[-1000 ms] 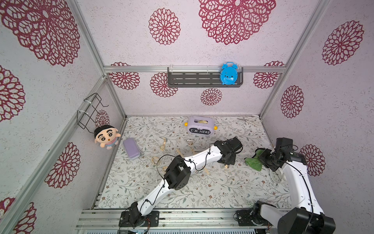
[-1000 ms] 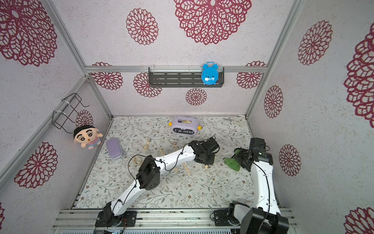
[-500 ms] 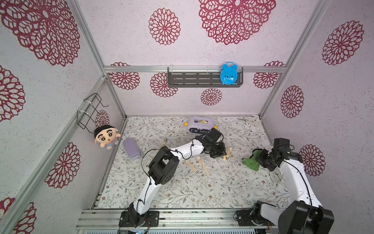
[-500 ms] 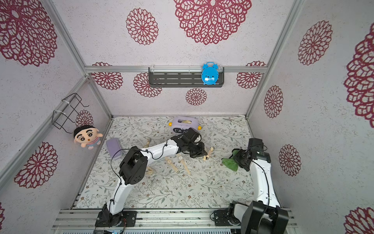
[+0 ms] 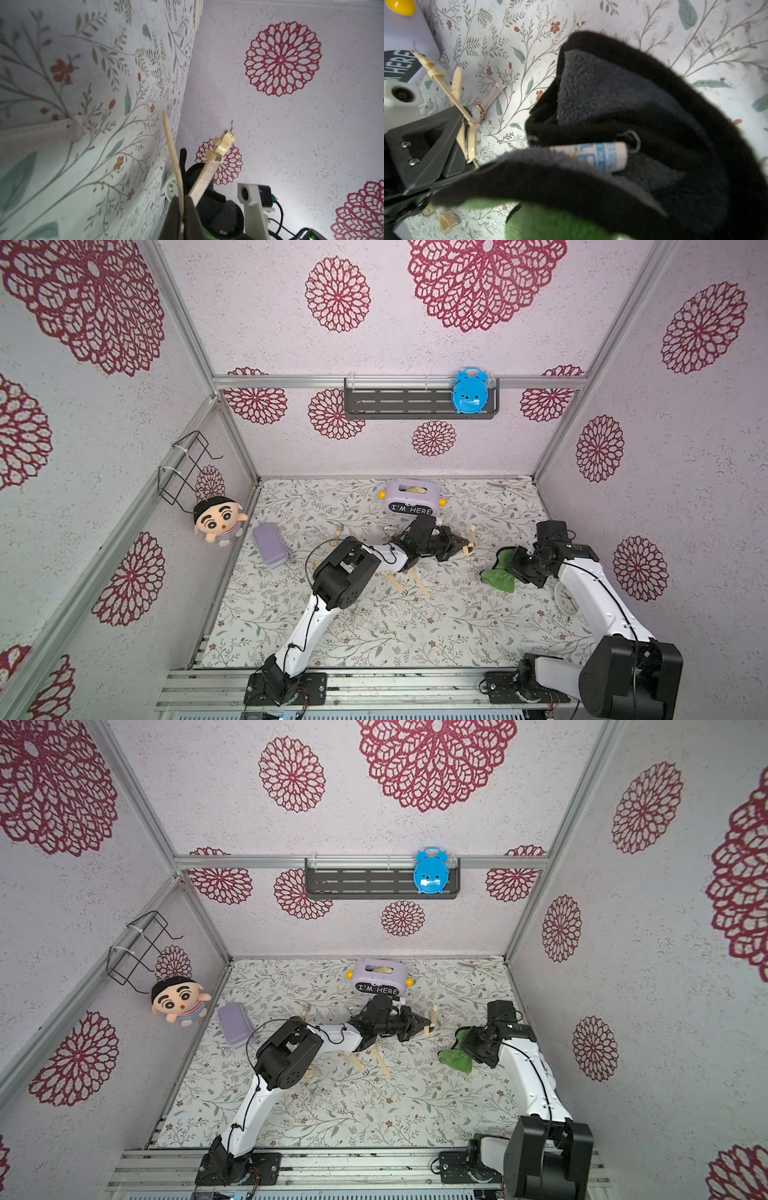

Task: Wipe the watch dial
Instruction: Adjust the watch at the center of the board.

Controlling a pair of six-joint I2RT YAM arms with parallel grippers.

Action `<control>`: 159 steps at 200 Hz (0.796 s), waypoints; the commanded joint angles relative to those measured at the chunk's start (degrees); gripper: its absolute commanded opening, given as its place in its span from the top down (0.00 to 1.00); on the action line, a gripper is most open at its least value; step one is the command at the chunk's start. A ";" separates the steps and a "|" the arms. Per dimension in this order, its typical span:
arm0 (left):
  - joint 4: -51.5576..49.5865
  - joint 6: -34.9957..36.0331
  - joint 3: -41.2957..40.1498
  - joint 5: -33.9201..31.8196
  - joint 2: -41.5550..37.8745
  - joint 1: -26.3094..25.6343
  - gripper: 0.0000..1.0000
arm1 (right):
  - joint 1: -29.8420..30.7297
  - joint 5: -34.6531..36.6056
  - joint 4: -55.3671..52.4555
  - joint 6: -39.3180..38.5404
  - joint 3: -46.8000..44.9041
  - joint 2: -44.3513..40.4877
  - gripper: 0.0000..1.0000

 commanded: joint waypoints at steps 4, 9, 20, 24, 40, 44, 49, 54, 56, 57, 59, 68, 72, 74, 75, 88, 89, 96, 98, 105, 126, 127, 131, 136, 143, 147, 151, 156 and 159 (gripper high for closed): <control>14.52 -33.30 -1.11 10.01 1.22 0.18 0.70 | 0.45 0.83 1.11 -1.28 2.09 1.12 1.00; 14.86 -33.46 -1.54 9.85 1.19 0.30 0.60 | 0.43 0.88 1.14 -1.32 2.43 1.33 1.00; 15.16 -33.37 -2.75 9.22 0.52 0.66 0.44 | 0.43 1.00 1.10 -1.41 3.13 1.89 1.00; 15.17 -33.17 -3.14 9.03 0.21 0.76 0.42 | 0.43 1.05 1.11 -1.51 3.40 2.07 1.00; 15.04 -32.58 -4.25 8.74 -0.48 1.34 0.34 | 0.44 1.31 1.19 -1.61 4.25 2.84 1.00; 15.04 -32.42 -4.41 8.78 -0.63 1.50 0.34 | 0.43 1.32 1.19 -1.66 4.34 3.02 1.00; 14.91 -32.27 -4.61 8.81 -0.83 1.64 0.34 | 0.43 1.32 1.18 -1.68 4.60 3.27 1.00; 14.66 -32.04 -4.74 8.95 -1.10 1.82 0.34 | 0.43 1.31 1.26 -1.68 4.80 3.49 1.00; 14.48 -31.89 -4.78 9.03 -1.17 1.90 0.34 | 0.43 1.25 1.27 -1.68 4.84 3.57 1.00; 14.36 -31.79 -4.79 9.07 -1.17 1.96 0.34 | 0.47 1.23 1.21 -1.68 4.94 3.65 1.00; 14.16 -31.61 -4.86 9.22 -1.29 2.00 0.34 | 0.44 1.23 1.19 -1.70 4.96 3.74 1.00; 12.48 -30.17 -4.90 9.87 -1.99 2.38 0.34 | 0.44 1.36 1.18 -1.72 5.36 4.02 1.00; 11.11 -28.95 -4.82 10.28 -2.55 2.47 0.35 | 0.43 1.52 1.06 -1.76 5.53 4.09 1.00; 10.27 -28.37 -4.69 10.66 -2.80 2.53 0.35 | 0.45 1.66 0.97 -1.88 5.71 4.14 1.00; 9.45 -27.79 -4.65 10.84 -2.96 2.53 0.35 | 0.44 1.75 0.95 -1.91 5.78 4.17 1.00; -2.92 -18.35 -2.74 13.60 -5.40 2.95 0.35 | 0.43 3.32 0.13 -2.41 6.90 4.35 1.00; -4.27 -17.29 -2.49 13.72 -5.71 2.97 0.35 | 0.43 3.32 0.13 -2.41 6.90 4.35 1.00; -15.33 -9.20 -0.18 14.65 -7.37 3.05 0.34 | 0.43 4.47 -0.48 -2.70 7.64 4.37 1.00; -18.97 -6.91 0.67 14.70 -7.79 3.04 0.34 | 0.43 4.74 -0.59 -2.77 7.75 4.31 1.00; -32.49 2.68 4.36 13.89 -8.96 3.11 0.33 | 0.43 5.68 -1.13 -3.03 8.50 4.37 1.00; -66.38 26.37 19.19 6.82 -8.43 2.38 0.30 | 0.21 8.49 -2.52 -3.00 10.04 3.75 1.00; -67.73 27.18 19.90 6.33 -8.28 2.42 0.30 | 0.21 8.49 -2.52 -3.00 10.04 3.75 1.00; -72.01 30.24 22.80 4.69 -7.50 2.26 0.30 | 0.10 9.07 -2.65 -2.91 10.15 3.54 1.00; -77.26 33.73 25.89 2.65 -6.49 2.09 0.28 | -0.20 9.56 -2.72 -2.75 10.15 3.07 1.00; -83.43 37.89 30.42 -0.08 -5.09 1.73 0.23 | -0.76 9.82 -2.70 -2.52 10.03 2.69 1.00; -86.08 40.18 32.66 -1.63 -4.25 1.55 0.20 | -1.13 9.81 -2.72 -2.35 9.92 2.41 1.00; -88.79 42.25 34.75 -3.45 -3.41 1.30 0.16 | -1.58 9.68 -2.69 -2.25 9.77 2.06 1.00; -91.77 44.71 37.25 -5.45 -2.25 0.93 0.13 | -2.08 9.49 -2.61 -2.25 9.59 1.86 1.00; -93.41 45.94 38.74 -6.65 -1.66 0.74 0.12 | -2.54 9.34 -2.62 -2.11 9.42 1.58 1.00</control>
